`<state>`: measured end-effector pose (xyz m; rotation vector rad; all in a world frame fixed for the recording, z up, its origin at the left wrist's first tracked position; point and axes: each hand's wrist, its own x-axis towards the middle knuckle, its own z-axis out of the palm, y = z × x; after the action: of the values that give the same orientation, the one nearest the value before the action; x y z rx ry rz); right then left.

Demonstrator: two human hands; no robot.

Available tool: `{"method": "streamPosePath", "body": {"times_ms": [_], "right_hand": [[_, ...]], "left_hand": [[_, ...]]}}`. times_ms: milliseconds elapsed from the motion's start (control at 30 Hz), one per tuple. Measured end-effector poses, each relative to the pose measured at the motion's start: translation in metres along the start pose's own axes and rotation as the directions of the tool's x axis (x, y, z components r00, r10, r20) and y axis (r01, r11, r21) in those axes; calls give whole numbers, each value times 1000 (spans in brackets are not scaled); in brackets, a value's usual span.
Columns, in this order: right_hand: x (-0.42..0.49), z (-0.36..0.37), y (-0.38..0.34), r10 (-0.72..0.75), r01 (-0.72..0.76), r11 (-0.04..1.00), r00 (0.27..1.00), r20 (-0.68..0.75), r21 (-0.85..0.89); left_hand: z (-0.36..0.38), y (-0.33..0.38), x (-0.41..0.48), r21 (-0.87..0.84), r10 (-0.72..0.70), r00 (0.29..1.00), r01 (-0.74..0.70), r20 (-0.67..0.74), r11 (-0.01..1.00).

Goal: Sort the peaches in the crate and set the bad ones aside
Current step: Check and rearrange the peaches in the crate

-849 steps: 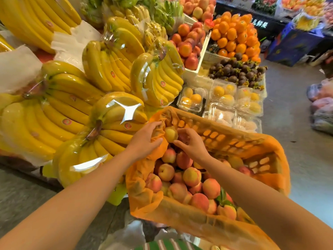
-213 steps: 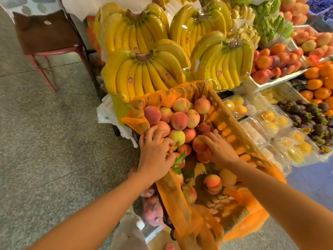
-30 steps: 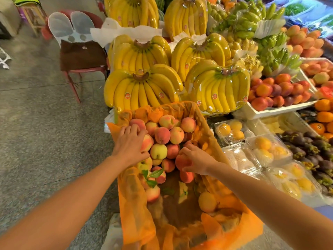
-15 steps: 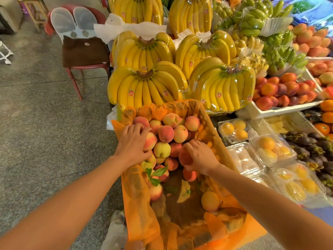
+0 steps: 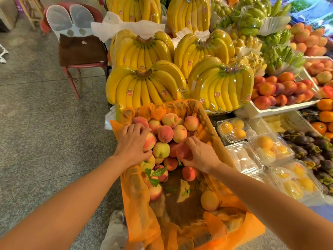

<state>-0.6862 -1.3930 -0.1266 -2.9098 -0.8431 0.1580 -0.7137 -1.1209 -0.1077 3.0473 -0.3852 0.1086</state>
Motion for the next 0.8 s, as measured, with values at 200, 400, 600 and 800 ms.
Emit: {"method": "streamPosePath", "body": {"times_ms": [200, 400, 600, 800], "right_hand": [[-11, 18, -15, -287, 293, 956, 939, 188, -4], [-14, 37, -24, -332, 341, 939, 867, 372, 44], [-16, 52, -27, -309, 327, 945, 853, 420, 32], [-22, 47, -16, -283, 287, 956, 863, 418, 54]], "left_hand": [[1, -1, -2, -28, -4, 1000, 4, -11, 1000], [3, -3, -4, -72, -6, 1000, 5, -15, 997], [7, -5, -3, -77, -7, 1000, 7, -3, 997], [9, -4, -2, -102, -15, 999, 10, -43, 995]]}}
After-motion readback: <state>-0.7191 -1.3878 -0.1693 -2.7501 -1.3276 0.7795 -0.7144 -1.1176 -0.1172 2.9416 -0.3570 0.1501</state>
